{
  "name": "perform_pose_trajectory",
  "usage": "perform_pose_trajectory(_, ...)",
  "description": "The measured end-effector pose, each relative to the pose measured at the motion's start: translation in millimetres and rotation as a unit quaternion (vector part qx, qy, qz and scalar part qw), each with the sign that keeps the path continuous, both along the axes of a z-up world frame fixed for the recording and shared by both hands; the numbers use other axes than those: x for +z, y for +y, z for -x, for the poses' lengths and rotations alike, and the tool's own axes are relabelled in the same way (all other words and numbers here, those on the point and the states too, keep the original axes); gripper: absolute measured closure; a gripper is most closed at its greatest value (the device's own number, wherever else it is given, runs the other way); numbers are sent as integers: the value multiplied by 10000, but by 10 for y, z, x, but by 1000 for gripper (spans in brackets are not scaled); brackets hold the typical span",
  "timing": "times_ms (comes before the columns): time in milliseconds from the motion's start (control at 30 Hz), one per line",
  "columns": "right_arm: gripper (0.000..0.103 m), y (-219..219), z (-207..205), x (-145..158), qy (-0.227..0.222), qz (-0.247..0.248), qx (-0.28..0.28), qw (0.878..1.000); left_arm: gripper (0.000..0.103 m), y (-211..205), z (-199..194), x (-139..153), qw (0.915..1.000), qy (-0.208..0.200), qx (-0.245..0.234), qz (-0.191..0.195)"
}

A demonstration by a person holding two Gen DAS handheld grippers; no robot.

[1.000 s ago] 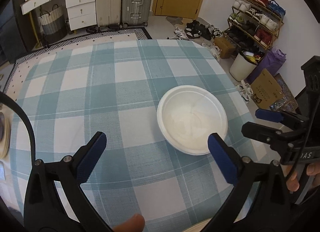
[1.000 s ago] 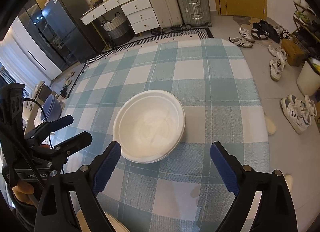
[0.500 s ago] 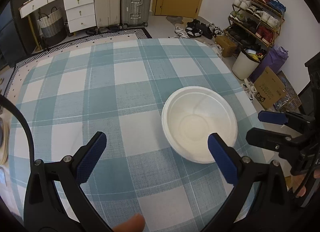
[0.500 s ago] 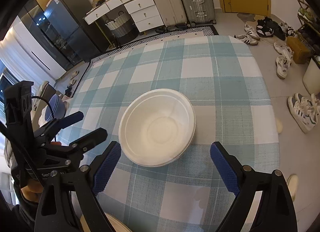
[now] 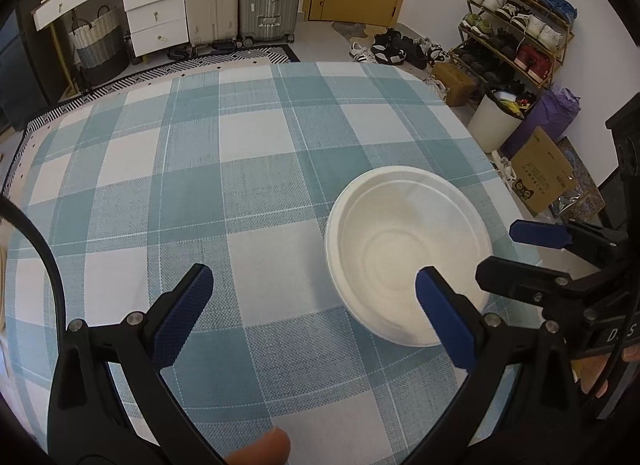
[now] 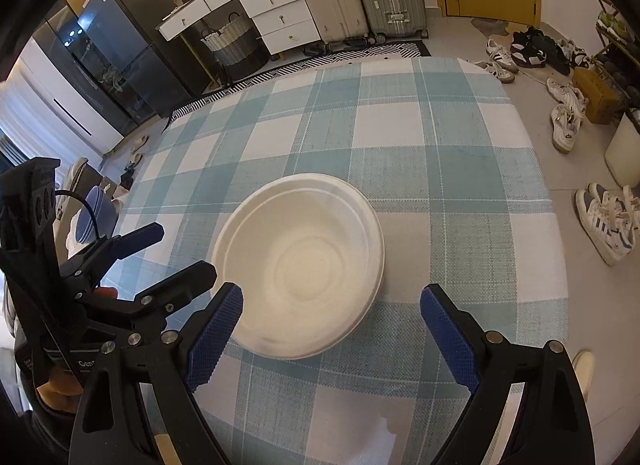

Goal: Organize plates and bowls
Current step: 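Reposition both grippers on the three-bowl stack rim and close, then carry the bowl stack with both grippers and lower it onto the beige plates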

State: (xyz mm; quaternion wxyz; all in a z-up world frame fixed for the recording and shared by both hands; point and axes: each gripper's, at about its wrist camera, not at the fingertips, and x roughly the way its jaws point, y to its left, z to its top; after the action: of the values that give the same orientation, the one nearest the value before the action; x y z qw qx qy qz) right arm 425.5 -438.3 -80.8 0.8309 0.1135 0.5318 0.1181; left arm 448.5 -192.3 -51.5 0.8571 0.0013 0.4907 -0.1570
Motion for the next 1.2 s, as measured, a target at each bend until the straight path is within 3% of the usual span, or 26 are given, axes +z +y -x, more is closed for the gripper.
perform_pose_trajectory(300, 12, 34, -97, -96, 70, 8, -7, 10000, 5, 0, -83, -115, 9999, 117, 32, 18)
perform_pose_trajectory(633, 28, 17, -173, -263, 246, -10, -15, 9997, 16, -79, -177, -264, 9995, 307, -38, 7)
perform_pose_trajectory(1000, 49, 7, -208, -401, 280, -12, -42, 9996, 54, -179, -259, -448, 9985, 528, -134, -57)
perform_pose_trajectory(1133, 69, 46, -220, -451, 317, 18, 8, 9995, 75, -242, -252, -464, 9980, 564, -280, -47)
perform_pose_trajectory(1200, 71, 56, -215, -466, 320, -60, 22, 9995, 83, -278, -235, -475, 9977, 559, -388, -76)
